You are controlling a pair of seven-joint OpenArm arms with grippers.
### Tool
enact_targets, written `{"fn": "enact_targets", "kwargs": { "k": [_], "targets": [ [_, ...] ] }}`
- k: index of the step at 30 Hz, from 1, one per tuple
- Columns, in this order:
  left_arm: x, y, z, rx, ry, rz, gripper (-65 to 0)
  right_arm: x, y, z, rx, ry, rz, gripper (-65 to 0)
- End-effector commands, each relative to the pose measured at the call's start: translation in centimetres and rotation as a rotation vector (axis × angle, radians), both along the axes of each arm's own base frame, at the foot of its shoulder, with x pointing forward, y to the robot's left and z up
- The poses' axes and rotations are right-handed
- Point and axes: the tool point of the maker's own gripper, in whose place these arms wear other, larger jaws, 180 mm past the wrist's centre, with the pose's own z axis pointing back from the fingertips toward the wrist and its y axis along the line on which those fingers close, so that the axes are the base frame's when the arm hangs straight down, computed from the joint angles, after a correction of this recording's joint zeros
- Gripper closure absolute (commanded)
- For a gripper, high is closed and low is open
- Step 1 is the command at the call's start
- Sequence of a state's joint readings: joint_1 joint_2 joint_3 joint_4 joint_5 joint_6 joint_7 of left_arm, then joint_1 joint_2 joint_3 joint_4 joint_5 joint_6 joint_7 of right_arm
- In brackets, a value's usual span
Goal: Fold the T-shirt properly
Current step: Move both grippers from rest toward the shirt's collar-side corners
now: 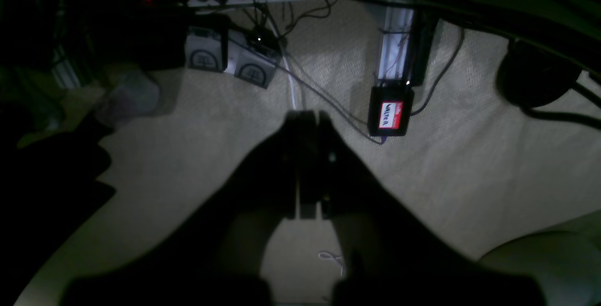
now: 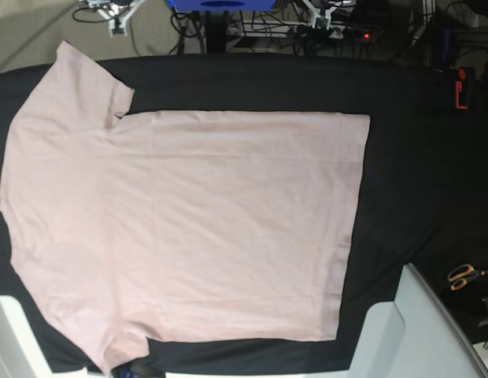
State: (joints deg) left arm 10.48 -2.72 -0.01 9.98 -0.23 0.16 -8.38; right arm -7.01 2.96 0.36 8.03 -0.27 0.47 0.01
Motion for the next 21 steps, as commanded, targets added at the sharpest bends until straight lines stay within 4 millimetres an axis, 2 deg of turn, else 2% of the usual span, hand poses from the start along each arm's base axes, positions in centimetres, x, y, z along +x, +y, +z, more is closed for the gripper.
{"fn": "enact_targets", "kwargs": {
  "k": [1,3,4,10,12,13,14,15,16,18,20,21],
  "targets": [
    [-0.5,0.2,0.1,0.006,0.004,0.003,0.0,-0.2,-0.5,0.0,-0.01,0.002,0.002,-7.2],
    [-0.5,0.2,0.1,0.006,0.004,0.003,0.0,-0.2,-0.5,0.0,-0.01,0.002,0.002,-12.6],
    [-0.6,0.2,0.1,0.006,0.006,0.003,0.0,-0.3,-0.5,0.1,-0.01,0.003,0.001,-13.4],
    [-1.7,0.2,0.2,0.005,0.017,-0.003,0.0,-1.1,-0.5,0.1,-0.009,0.019,-0.001,-12.9],
    [-0.9,0.3,0.2,0.006,-0.003,-0.003,0.0,-1.1,-0.6,0.1,-0.01,0.017,-0.002,-8.0],
    [-0.4,0.2,0.3,0.005,-0.02,-0.005,0.0,-0.5,-0.8,0.1,-0.014,0.005,-0.004,-2.3],
    [-0.5,0.2,0.4,0.005,-0.03,-0.006,0.0,0.1,-0.8,0.1,-0.016,-0.011,-0.004,0.0],
    [0.3,0.1,0.6,0.003,-0.057,-0.007,0.0,0.1,-1.1,0.2,-0.021,-0.009,-0.005,-0.5],
    [0.7,0.1,0.7,0.002,-0.076,-0.01,0.0,-0.5,-2.3,0.4,-0.041,0.01,-0.004,-1.4],
    [0.4,0.0,1.3,0.001,-0.105,-0.016,0.0,-1.0,-3.6,0.8,-0.063,0.053,-0.005,-0.2],
    [0.7,1.3,2.1,0.019,-0.141,-0.034,0.0,-1.7,-4.7,1.6,-0.085,0.063,-0.037,-0.2],
    [0.5,1.5,2.5,0.021,-0.154,-0.038,0.0,-1.3,-5.4,2.2,-0.101,0.044,-0.071,-0.2]
  ]
}}
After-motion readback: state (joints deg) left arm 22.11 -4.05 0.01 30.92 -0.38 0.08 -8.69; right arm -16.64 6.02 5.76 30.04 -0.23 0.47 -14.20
